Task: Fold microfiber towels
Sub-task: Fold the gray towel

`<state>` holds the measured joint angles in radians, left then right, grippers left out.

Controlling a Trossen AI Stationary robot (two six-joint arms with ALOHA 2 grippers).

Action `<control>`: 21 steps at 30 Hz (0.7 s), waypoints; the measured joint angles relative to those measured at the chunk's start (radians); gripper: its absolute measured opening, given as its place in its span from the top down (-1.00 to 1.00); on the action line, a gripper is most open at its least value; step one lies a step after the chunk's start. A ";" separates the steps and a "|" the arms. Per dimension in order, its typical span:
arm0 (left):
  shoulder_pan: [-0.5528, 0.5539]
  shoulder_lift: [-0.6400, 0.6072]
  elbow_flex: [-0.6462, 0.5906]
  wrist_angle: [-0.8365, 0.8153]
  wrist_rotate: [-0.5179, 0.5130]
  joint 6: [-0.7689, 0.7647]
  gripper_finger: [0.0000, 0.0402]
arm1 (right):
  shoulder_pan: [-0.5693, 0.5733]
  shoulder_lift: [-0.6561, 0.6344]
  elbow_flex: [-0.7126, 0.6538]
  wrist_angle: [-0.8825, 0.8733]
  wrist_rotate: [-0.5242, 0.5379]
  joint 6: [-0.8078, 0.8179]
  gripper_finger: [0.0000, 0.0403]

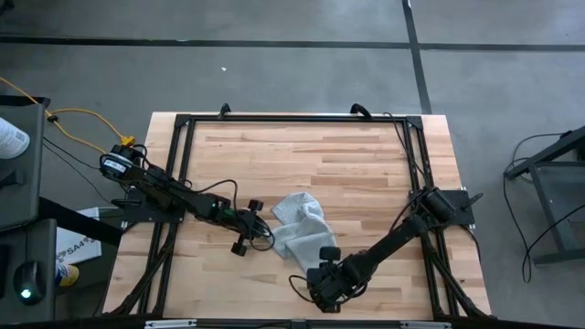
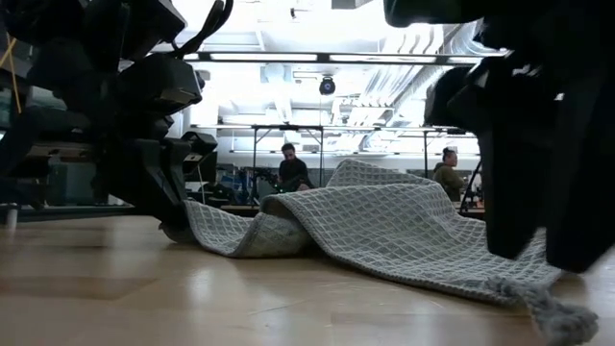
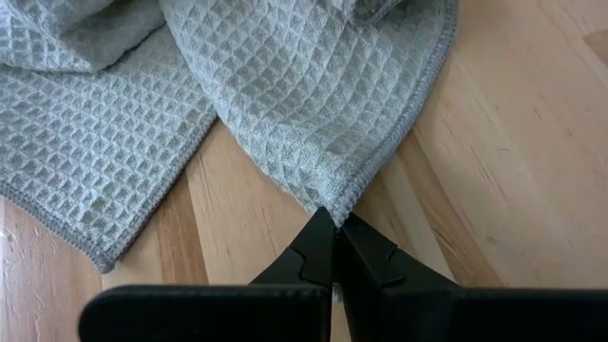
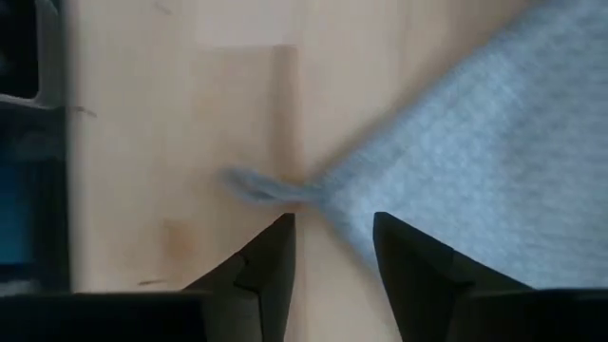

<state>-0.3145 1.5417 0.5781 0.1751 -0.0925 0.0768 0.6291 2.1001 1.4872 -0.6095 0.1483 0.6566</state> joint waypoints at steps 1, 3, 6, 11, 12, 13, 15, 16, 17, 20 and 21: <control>0.000 0.000 0.000 0.000 0.000 -0.003 0.99 | -0.001 0.004 0.000 0.010 -0.002 -0.001 0.29; 0.000 0.000 0.000 0.001 0.000 -0.003 0.99 | -0.001 0.014 0.001 0.013 -0.003 -0.004 0.27; 0.000 0.000 0.000 0.000 0.000 -0.006 0.99 | -0.003 0.027 0.002 0.020 -0.012 0.001 0.25; 0.000 0.000 0.000 -0.002 0.000 -0.010 0.99 | -0.008 0.031 0.002 0.027 -0.019 0.016 0.26; 0.000 0.000 0.000 -0.003 0.000 -0.010 0.99 | -0.010 0.031 0.002 0.027 -0.015 0.025 0.28; 0.000 0.000 0.000 -0.004 0.000 -0.010 0.99 | -0.013 0.031 0.002 0.026 -0.014 0.030 0.30; 0.000 0.000 0.000 -0.004 0.000 -0.011 0.99 | -0.015 0.031 0.002 0.025 -0.017 0.048 0.36; 0.000 0.000 0.000 -0.006 0.000 -0.011 0.99 | -0.016 0.031 0.002 0.024 -0.017 0.057 0.40; 0.000 0.000 0.000 -0.006 0.000 -0.011 0.99 | -0.016 0.031 0.002 0.023 -0.018 0.065 0.45; 0.000 0.000 0.000 -0.007 0.000 -0.011 0.99 | -0.017 0.032 0.002 0.020 -0.012 0.089 0.61; 0.000 0.000 0.000 -0.008 0.000 -0.011 0.99 | -0.017 0.032 0.002 0.021 -0.010 0.099 0.67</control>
<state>-0.3145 1.5417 0.5781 0.1669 -0.0925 0.0658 0.6125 2.1319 1.4895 -0.5880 0.1380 0.7552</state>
